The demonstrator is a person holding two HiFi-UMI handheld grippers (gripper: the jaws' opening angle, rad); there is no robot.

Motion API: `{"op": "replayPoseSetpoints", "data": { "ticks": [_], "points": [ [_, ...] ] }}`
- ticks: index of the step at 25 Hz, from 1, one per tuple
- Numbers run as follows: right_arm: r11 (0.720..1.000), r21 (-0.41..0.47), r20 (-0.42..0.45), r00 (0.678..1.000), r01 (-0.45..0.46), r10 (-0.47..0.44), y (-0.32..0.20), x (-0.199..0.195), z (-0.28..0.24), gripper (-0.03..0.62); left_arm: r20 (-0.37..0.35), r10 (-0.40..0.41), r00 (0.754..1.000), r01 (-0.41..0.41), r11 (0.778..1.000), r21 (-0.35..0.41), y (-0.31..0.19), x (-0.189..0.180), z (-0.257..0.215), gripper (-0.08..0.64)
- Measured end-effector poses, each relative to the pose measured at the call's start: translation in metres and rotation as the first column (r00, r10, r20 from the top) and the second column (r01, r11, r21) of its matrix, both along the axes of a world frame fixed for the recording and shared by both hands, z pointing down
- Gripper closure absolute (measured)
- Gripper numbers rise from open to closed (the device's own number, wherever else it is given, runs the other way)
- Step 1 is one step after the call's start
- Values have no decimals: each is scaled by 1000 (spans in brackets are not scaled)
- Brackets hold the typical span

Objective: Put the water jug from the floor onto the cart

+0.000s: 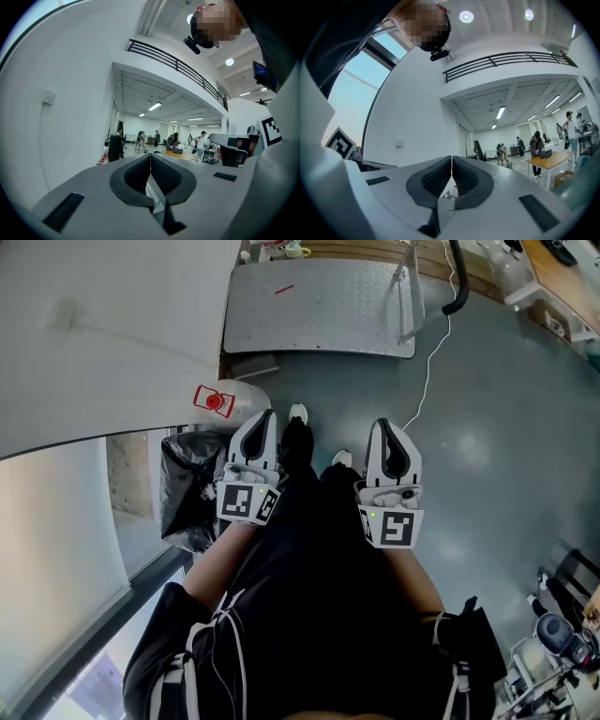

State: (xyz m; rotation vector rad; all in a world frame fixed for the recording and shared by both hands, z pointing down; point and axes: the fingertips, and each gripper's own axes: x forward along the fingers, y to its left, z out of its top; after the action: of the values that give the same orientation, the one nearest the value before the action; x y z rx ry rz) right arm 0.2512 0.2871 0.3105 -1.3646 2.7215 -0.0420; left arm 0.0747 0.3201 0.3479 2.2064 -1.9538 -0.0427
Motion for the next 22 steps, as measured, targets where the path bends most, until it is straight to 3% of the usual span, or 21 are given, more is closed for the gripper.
{"op": "replayPoseSetpoints", "data": {
  "ticks": [8,11,15,22],
  "points": [
    [996,-35,-30,997,-79,78,-37,-8,1,572,-27,91,995,-92,995,-34,-55,-7,20,541],
    [996,-41,-41,996,-85,83,-56,-22,2,572,-11,137,990,-138,990,-30,-78,-8,23,541],
    [994,-83,-66,996,-73,67,-75,-46,9,572,-58,176,983,-178,983,-43,-102,-18,29,541],
    [995,-75,-123,991,-71,61,-122,-84,5,574,-66,133,989,-135,990,-30,-140,-70,28,541]
  ]
}}
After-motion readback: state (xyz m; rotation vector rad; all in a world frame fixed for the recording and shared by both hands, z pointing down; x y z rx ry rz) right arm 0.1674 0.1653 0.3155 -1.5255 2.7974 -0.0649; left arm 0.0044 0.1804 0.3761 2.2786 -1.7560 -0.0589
